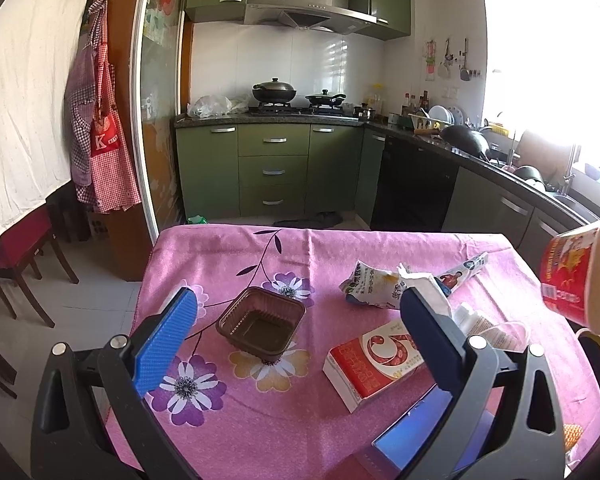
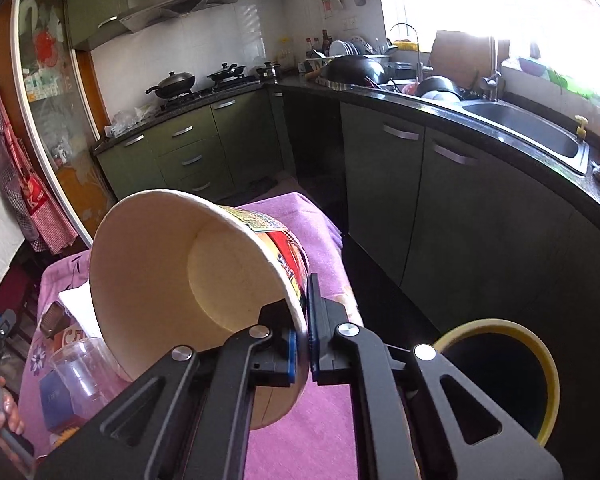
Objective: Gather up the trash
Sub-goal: 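Carry the noodle cup over the yellow-rimmed bin and open the right gripper, then grasp the clear plastic cup with the left gripper, then move the plastic cup over the bin and open the left gripper, then grasp the Nongfu water bottle with the right gripper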
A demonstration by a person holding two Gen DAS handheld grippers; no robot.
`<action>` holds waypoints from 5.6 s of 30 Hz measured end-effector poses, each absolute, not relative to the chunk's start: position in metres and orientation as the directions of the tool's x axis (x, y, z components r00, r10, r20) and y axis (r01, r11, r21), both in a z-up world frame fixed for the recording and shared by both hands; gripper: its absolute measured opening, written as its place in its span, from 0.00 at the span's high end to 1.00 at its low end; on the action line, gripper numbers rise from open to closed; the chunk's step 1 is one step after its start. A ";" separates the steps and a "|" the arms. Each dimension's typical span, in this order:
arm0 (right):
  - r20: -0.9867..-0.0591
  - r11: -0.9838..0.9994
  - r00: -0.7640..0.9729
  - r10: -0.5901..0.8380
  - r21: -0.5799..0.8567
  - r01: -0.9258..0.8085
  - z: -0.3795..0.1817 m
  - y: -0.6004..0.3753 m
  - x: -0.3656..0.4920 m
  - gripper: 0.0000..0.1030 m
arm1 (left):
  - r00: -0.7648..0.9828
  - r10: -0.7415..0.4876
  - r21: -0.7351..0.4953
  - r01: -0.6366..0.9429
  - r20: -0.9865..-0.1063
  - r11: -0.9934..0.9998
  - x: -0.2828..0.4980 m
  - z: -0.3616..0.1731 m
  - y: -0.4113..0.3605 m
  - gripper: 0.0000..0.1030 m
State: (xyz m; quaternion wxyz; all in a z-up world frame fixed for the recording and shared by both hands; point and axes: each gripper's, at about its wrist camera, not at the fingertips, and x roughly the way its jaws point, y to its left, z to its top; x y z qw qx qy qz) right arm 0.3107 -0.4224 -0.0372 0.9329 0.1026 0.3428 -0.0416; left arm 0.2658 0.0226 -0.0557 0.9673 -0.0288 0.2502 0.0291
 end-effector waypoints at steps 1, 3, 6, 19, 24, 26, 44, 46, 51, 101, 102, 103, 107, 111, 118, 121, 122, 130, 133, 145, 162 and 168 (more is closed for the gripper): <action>-0.664 0.972 0.748 -0.003 0.175 0.159 -0.031 -0.436 0.305 0.95 | 0.875 0.043 -0.040 -0.071 -0.483 0.997 0.265 -0.055 0.022 0.06; -0.698 0.963 0.716 -0.010 0.185 0.194 -0.020 -0.466 0.291 0.95 | 0.876 0.043 -0.041 -0.071 -0.480 0.997 0.264 -0.055 0.023 0.06; -0.752 0.943 0.658 -0.034 0.193 0.269 -0.009 -0.514 0.268 0.95 | 0.877 0.040 -0.047 -0.071 -0.479 0.996 0.264 -0.054 0.023 0.06; -0.919 0.810 0.389 0.060 0.272 0.519 -0.087 -0.652 0.230 0.95 | 0.879 0.008 -0.064 -0.044 -0.477 0.997 0.265 -0.054 0.021 0.06; -0.950 0.804 0.301 0.082 0.242 0.544 -0.121 -0.666 0.238 0.95 | 0.878 -0.008 -0.080 -0.035 -0.479 0.996 0.266 -0.054 0.024 0.06; -0.956 0.802 0.280 0.086 0.233 0.550 -0.132 -0.669 0.238 0.95 | 0.876 -0.021 -0.089 -0.025 -0.482 0.996 0.266 -0.054 0.025 0.06; -0.946 0.804 0.301 0.121 0.271 0.529 -0.136 -0.670 0.209 0.70 | 0.820 -0.177 -0.047 0.181 -0.545 0.982 0.266 -0.063 -0.014 0.06; -0.940 0.811 0.313 0.133 0.285 0.511 -0.128 -0.662 0.206 0.70 | 0.798 -0.230 -0.055 0.241 -0.556 0.969 0.264 -0.060 -0.023 0.06; -0.919 0.823 0.351 0.178 0.335 0.459 -0.117 -0.647 0.194 0.64 | 0.695 -0.390 -0.054 0.453 -0.604 0.890 0.264 -0.052 -0.051 0.06; -0.758 0.852 0.565 0.325 0.494 0.174 -0.074 -0.545 0.091 0.55 | 0.368 -0.562 -0.057 0.799 -0.741 0.599 0.244 -0.018 -0.159 0.95; -0.751 0.853 0.579 0.317 0.493 0.173 -0.072 -0.546 0.086 0.55 | 0.368 -0.572 -0.054 0.807 -0.733 0.588 0.239 -0.011 -0.167 0.95; -0.746 0.856 0.591 0.306 0.488 0.173 -0.070 -0.546 0.080 0.55 | 0.364 -0.584 -0.053 0.817 -0.725 0.575 0.234 -0.004 -0.175 0.95; -0.731 0.862 0.636 0.248 0.466 0.198 -0.064 -0.556 0.054 0.55 | 0.306 -0.634 -0.083 0.858 -0.710 0.507 0.219 0.019 -0.218 0.95; -0.709 0.851 0.671 0.218 0.475 0.225 -0.066 -0.571 0.029 0.51 | 0.232 -0.648 -0.105 0.894 -0.725 0.436 0.208 0.022 -0.276 0.95; -0.687 0.826 0.705 0.176 0.492 0.274 -0.080 -0.603 -0.012 0.51 | 0.142 -0.595 -0.111 0.924 -0.791 0.367 0.205 -0.012 -0.395 0.95; -0.675 0.803 0.717 0.175 0.519 0.293 -0.089 -0.619 -0.027 0.50 | 0.115 -0.551 -0.109 0.928 -0.826 0.357 0.206 -0.038 -0.443 0.95; -0.673 0.794 0.718 0.176 0.529 0.301 -0.094 -0.624 -0.031 0.50 | 0.101 -0.533 -0.112 0.929 -0.840 0.354 0.207 -0.048 -0.459 0.95; -0.673 0.758 0.713 0.198 0.566 0.323 -0.119 -0.645 -0.040 0.50 | 0.087 -0.409 -0.101 0.903 -0.908 0.418 0.227 -0.118 -0.533 0.95; -0.674 0.760 0.708 0.211 0.568 0.314 -0.124 -0.647 -0.037 0.50 | 0.092 -0.366 -0.086 0.893 -0.926 0.442 0.235 -0.140 -0.546 0.94; -0.672 0.792 0.700 0.241 0.553 0.258 -0.118 -0.629 -0.018 0.49 | 0.205 -0.485 -0.071 0.868 -0.850 0.492 0.222 -0.079 -0.495 0.59; -0.625 0.878 0.688 0.368 0.478 -0.035 -0.072 -0.506 0.037 0.42 | 0.702 -0.451 -0.061 0.506 -0.551 0.861 0.115 0.033 -0.165 0.15; -0.667 0.897 0.603 0.437 0.375 -0.235 -0.056 -0.426 0.085 0.42 | 0.807 -0.322 -0.068 0.333 -0.495 0.940 0.089 0.027 -0.063 0.12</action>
